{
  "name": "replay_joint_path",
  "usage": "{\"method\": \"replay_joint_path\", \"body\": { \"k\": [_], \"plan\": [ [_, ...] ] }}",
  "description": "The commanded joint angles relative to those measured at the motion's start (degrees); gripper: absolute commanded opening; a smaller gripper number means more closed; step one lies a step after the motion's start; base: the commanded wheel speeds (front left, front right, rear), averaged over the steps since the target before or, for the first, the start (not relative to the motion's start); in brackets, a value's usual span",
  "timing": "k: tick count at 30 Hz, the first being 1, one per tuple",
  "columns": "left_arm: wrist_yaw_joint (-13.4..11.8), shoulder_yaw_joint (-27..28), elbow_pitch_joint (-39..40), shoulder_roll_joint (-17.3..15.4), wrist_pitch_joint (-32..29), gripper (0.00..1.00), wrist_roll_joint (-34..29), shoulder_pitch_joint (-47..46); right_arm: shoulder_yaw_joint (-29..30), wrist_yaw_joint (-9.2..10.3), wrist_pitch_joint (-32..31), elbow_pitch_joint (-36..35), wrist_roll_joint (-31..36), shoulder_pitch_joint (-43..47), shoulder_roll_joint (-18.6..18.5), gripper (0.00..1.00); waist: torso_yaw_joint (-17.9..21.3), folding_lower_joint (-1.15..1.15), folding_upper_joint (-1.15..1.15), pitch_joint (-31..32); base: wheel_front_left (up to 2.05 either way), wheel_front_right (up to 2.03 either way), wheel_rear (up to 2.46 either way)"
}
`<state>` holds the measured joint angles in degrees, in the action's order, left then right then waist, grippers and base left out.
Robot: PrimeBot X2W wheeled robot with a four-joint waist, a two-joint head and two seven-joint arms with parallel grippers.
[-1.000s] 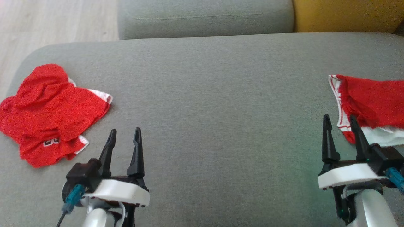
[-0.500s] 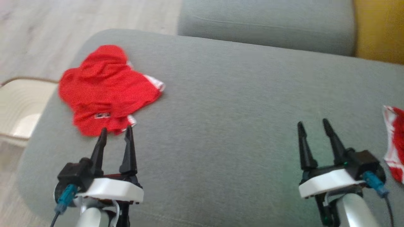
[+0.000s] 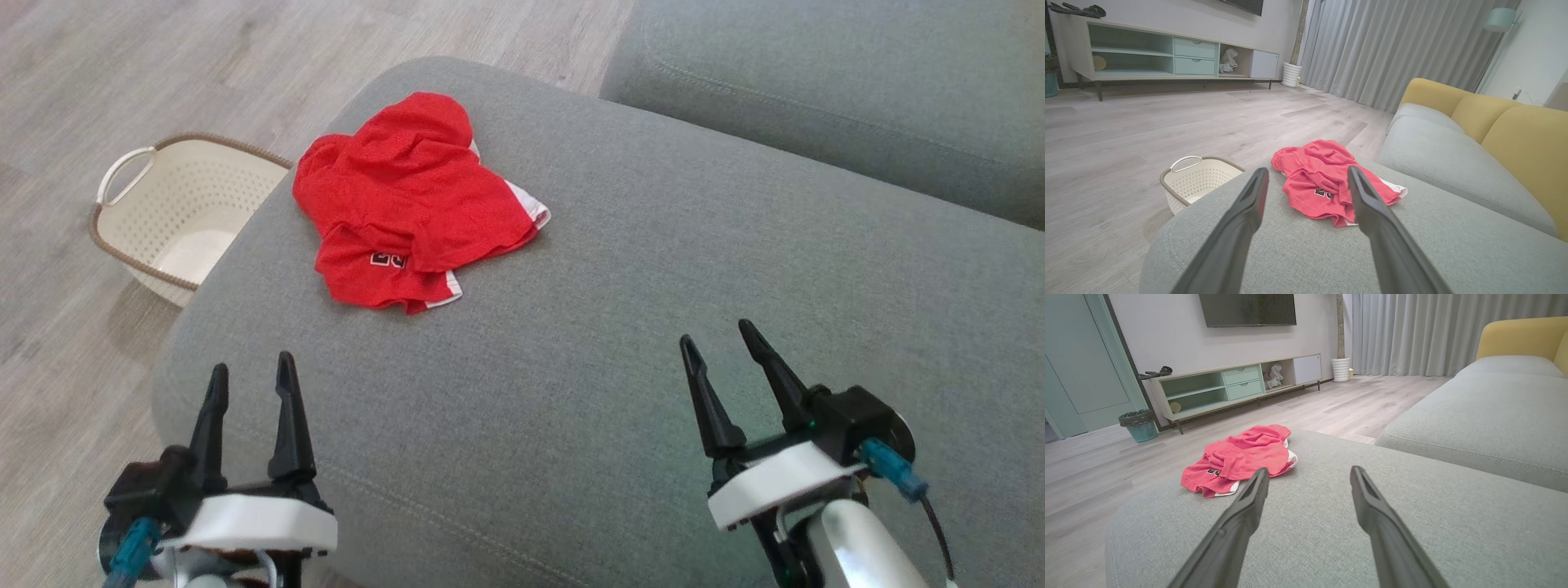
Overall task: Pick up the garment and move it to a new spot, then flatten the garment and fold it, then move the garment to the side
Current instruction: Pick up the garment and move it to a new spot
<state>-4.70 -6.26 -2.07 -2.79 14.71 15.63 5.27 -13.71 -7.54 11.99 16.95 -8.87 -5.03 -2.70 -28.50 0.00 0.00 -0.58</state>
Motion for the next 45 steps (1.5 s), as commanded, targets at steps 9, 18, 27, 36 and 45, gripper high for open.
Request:
{"method": "replay_joint_path", "body": {
  "k": [9, 18, 27, 36, 45],
  "plan": [
    [-0.24, 4.07, 3.03, -0.09, 0.29, 1.00, -0.14, -1.98, -1.63, 0.05, 0.98, 0.44, -1.10, -4.02, -0.18, 1.00, -0.20, 0.00, 0.00, -0.65, 0.00, 0.00, 0.00],
    [2.78, 6.92, 1.04, -0.09, 0.29, 1.00, -1.93, -6.21, 3.25, 0.05, 0.80, -2.12, 1.00, -2.18, -0.18, 1.00, 0.32, 0.00, 0.00, -3.08, 0.00, 0.00, 0.00],
    [5.84, 7.60, -12.97, -2.21, -0.25, 1.00, -5.19, -19.09, 14.32, 0.05, -5.45, -15.26, 7.53, -3.36, -0.19, 1.00, 4.60, 0.00, 0.00, -13.19, 0.00, 0.00, 0.00],
    [8.35, 6.35, -28.17, -7.28, -8.63, 1.00, -5.53, -35.04, 18.18, 0.05, -11.46, -28.01, 9.48, -6.33, -2.09, 1.00, 7.71, 0.00, 0.00, -21.50, 0.00, 0.00, 0.00],
    [8.41, 4.14, -42.79, -11.06, -14.45, 1.00, -7.68, -47.54, 17.71, 0.05, -14.03, -33.28, 9.37, -7.19, -3.44, 1.00, 9.68, 0.00, 0.00, -26.88, 0.00, 0.00, 0.00]
  ]
}}
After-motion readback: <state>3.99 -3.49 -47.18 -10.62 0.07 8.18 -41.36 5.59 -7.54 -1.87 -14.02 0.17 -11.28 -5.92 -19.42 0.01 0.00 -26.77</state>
